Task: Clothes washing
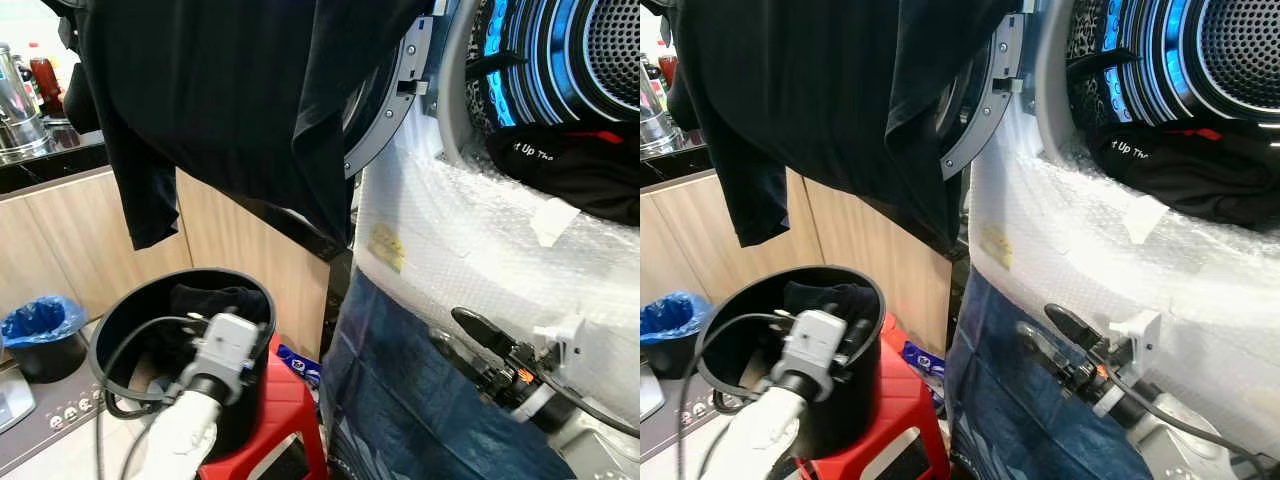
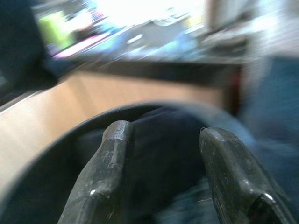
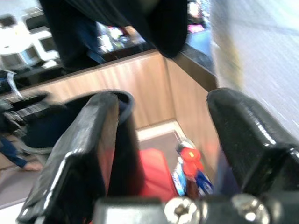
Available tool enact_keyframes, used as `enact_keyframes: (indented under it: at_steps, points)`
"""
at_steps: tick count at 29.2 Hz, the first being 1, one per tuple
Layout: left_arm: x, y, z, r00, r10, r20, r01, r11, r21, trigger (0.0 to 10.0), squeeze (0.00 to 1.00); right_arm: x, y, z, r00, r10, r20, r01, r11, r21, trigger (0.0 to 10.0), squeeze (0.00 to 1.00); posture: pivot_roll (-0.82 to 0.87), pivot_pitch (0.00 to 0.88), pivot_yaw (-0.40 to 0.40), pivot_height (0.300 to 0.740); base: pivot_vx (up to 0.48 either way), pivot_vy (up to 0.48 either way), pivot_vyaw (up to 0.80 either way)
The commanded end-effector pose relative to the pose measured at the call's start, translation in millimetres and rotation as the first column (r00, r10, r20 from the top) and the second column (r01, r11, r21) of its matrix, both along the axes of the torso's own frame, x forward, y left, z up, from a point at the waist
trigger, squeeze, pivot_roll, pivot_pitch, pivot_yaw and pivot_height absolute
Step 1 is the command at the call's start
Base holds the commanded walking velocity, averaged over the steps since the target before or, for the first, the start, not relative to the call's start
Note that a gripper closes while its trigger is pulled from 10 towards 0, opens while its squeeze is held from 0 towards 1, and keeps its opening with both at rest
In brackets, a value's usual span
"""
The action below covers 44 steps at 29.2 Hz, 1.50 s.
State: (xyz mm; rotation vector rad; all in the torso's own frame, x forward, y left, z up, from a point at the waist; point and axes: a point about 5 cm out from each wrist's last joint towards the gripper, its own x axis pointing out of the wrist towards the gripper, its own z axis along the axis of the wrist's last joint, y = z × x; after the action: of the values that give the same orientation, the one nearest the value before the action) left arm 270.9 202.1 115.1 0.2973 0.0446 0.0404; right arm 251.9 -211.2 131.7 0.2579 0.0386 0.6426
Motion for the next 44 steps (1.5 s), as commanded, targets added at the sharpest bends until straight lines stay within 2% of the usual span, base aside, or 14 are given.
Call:
enact_keyframes:
  at_steps: [1,7,9,11,12,13,15,18,32,44]
  points:
    - [4.2,10.4,0.4,0.999,0.052,-0.009,-0.053,0.998,-0.030,10.0,0.00,2.1,-3.7,-0.4,0.999,-0.042,0.007,0.042,0.999,-0.005,10.0,0.00,0.07,0.000,-0.053,0.740,0.000,0.000,0.00]
    - [12.2,29.1,-0.6,0.989,0.145,-0.019,-0.146,0.987,-0.067,10.0,0.00,4.5,-3.6,-3.3,0.995,-0.098,0.003,0.098,0.995,0.017,10.0,0.00,0.06,0.000,-0.050,0.740,0.000,0.000,0.00]
    - [14.1,30.7,-1.5,0.989,0.148,-0.024,-0.149,0.986,-0.070,10.0,0.00,5.1,-3.0,-3.6,0.995,-0.105,0.004,0.105,0.994,0.020,10.0,0.00,0.05,0.000,-0.050,0.740,0.000,0.000,0.00]
    - [15.9,31.9,-3.7,0.989,0.144,-0.032,-0.146,0.984,-0.105,10.0,0.00,5.3,-2.3,-4.2,0.994,-0.109,0.003,0.109,0.994,0.023,10.0,0.00,0.05,0.000,-0.051,0.740,0.000,0.000,0.00]
    - [16.5,33.0,-5.6,0.988,0.146,-0.044,-0.150,0.982,-0.117,10.0,0.75,5.4,-2.3,-4.1,0.994,-0.112,0.005,0.112,0.994,0.022,10.0,0.00,0.05,0.000,-0.051,0.740,0.000,0.000,0.00]
    - [16.8,33.7,-6.9,0.988,0.144,-0.048,-0.150,0.979,-0.135,10.0,1.00,5.4,-2.3,-4.0,0.993,-0.117,0.005,0.117,0.993,0.023,10.0,0.00,0.04,0.000,-0.050,0.740,0.000,0.000,0.00]
    - [18.3,34.6,-8.9,0.989,0.132,-0.060,-0.140,0.974,-0.176,10.0,1.00,5.4,-2.1,-4.0,0.992,-0.123,0.005,0.123,0.992,0.022,10.0,0.00,0.04,0.000,-0.051,0.740,0.000,0.000,0.00]
    - [21.8,36.1,-7.7,0.992,0.111,-0.060,-0.121,0.974,-0.192,10.0,1.00,5.1,-2.6,-4.0,0.992,-0.124,0.006,0.124,0.992,0.017,10.0,0.00,0.04,0.000,-0.050,0.740,0.000,0.000,0.00]
    - [43.3,59.8,1.7,0.992,0.102,-0.077,-0.114,0.978,-0.177,10.0,1.00,2.3,-0.6,-4.0,0.992,-0.125,0.009,0.125,0.992,0.021,10.0,0.00,0.02,0.000,-0.040,0.740,0.000,0.000,0.00]
    - [44.0,67.6,-1.9,0.990,0.110,-0.089,-0.124,0.975,-0.182,10.0,1.00,1.2,-1.0,-5.1,0.992,-0.124,0.007,0.124,0.992,0.016,10.0,0.00,0.02,0.000,-0.040,0.740,0.000,0.000,0.00]
